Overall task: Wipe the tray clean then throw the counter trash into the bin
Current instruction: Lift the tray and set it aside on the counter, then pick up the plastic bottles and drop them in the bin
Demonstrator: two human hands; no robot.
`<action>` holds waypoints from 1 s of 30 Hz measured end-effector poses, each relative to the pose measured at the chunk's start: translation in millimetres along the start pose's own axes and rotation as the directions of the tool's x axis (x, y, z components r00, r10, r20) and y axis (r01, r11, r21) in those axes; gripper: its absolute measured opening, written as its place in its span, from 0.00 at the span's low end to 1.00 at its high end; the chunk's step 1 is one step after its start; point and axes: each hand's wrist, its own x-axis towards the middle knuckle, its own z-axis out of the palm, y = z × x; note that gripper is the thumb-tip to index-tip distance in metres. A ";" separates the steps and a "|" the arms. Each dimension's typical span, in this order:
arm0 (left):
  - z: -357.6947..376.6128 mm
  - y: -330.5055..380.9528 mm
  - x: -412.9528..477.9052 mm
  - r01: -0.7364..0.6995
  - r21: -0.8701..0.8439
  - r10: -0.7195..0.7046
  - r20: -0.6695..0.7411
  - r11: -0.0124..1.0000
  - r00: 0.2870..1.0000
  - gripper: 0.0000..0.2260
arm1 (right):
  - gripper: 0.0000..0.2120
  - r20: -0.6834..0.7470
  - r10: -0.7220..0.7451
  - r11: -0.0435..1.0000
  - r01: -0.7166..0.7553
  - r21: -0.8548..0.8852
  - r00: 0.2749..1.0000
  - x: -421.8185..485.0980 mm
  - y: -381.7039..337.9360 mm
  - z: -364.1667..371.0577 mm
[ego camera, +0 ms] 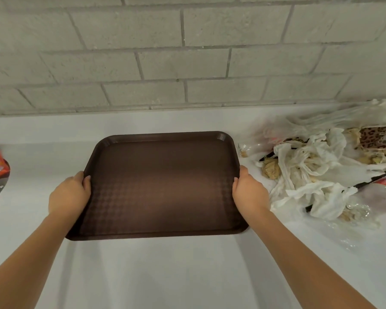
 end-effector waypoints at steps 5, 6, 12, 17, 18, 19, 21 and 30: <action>-4.7 6.9 3.0 0.015 0.183 -0.024 0.046 0.983 0.999 0.17 | 0.18 0.017 -0.051 0.992 0.052 -0.115 0.999 -0.4 -0.2 -9.3; -8.5 14.3 3.1 0.006 0.261 -0.017 0.040 0.965 0.999 0.16 | 0.19 0.016 -0.071 0.991 0.072 -0.110 0.997 -1.9 1.9 -16.1; -30.4 122.5 -15.3 -0.279 0.173 0.289 -0.032 0.945 0.957 0.17 | 0.15 -0.282 -0.174 0.973 0.209 0.099 0.944 -19.7 50.8 -87.4; -28.7 240.8 -51.6 -0.579 -0.202 0.589 -0.017 0.790 0.808 0.17 | 0.13 -0.251 -0.176 0.984 0.167 -0.059 0.952 -24.4 132.8 -144.7; -24.6 261.1 -57.5 -0.616 -0.246 0.631 -0.021 0.749 0.776 0.18 | 0.17 -0.146 -0.166 0.980 0.147 -0.134 0.975 -23.4 148.8 -151.4; -19.7 279.9 -62.2 -0.647 -0.267 0.667 -0.023 0.714 0.745 0.19 | 0.21 -0.018 -0.139 0.969 0.133 -0.209 0.990 -23.0 163.5 -156.0; -7.3 312.7 -66.1 -0.690 -0.242 0.711 0.003 0.682 0.703 0.21 | 0.29 0.186 -0.077 0.945 0.131 -0.301 0.979 -25.4 187.0 -160.9; 30.1 378.7 -54.5 -0.614 0.063 0.589 0.221 0.787 0.777 0.27 | 0.40 0.232 -0.279 0.860 0.350 -0.371 0.932 -18.1 234.8 -140.5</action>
